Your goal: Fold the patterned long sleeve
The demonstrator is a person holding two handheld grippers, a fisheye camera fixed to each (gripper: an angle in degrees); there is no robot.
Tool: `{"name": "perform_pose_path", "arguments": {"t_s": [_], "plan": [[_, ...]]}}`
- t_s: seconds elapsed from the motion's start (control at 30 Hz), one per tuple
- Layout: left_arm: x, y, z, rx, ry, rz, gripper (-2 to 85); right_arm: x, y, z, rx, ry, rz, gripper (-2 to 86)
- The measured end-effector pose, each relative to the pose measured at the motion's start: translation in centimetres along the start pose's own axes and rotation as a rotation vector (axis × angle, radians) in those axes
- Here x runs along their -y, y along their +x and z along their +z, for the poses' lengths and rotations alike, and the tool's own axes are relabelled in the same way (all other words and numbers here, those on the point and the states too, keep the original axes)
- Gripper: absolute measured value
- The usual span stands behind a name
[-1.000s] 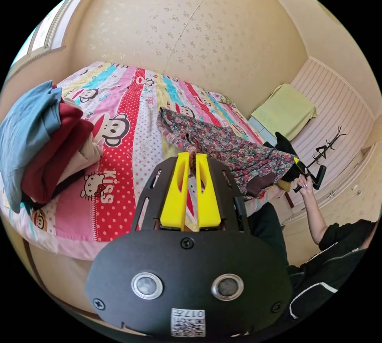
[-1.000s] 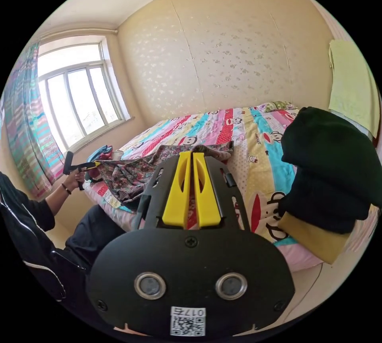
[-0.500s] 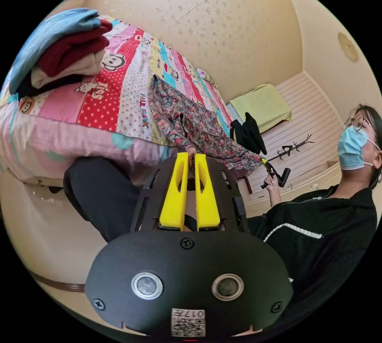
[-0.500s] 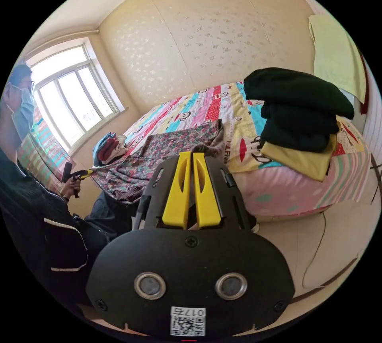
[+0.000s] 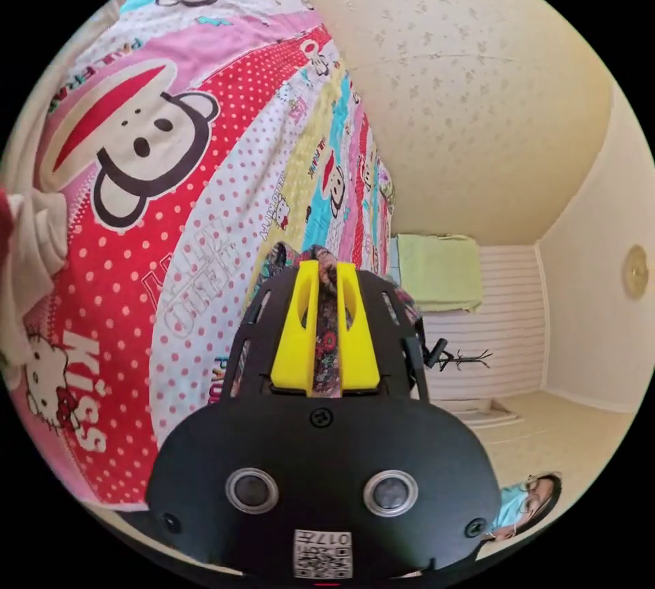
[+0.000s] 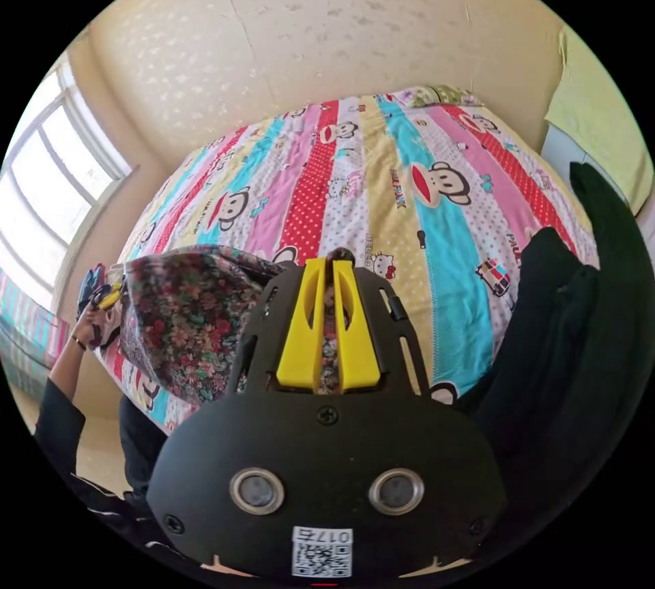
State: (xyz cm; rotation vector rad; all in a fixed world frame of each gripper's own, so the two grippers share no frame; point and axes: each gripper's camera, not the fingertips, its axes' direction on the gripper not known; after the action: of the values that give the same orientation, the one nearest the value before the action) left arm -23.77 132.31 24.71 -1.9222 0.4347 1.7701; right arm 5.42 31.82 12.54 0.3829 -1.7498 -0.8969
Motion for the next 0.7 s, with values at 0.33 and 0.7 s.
{"name": "perform_pose_path", "arguments": {"t_s": [0.33, 0.7], "plan": [[-7.5, 3.8, 3.6, 0.149, 0.003, 0.447, 10.3, -1.9, -5.1, 1.1, 0.067, 0.160, -0.243, 2.1], [-27.7, 6.2, 28.0, 1.288, -0.022, 1.094, 1.6, -8.8, -11.6, 14.9, -0.250, -0.171, -0.265, 0.5]]}}
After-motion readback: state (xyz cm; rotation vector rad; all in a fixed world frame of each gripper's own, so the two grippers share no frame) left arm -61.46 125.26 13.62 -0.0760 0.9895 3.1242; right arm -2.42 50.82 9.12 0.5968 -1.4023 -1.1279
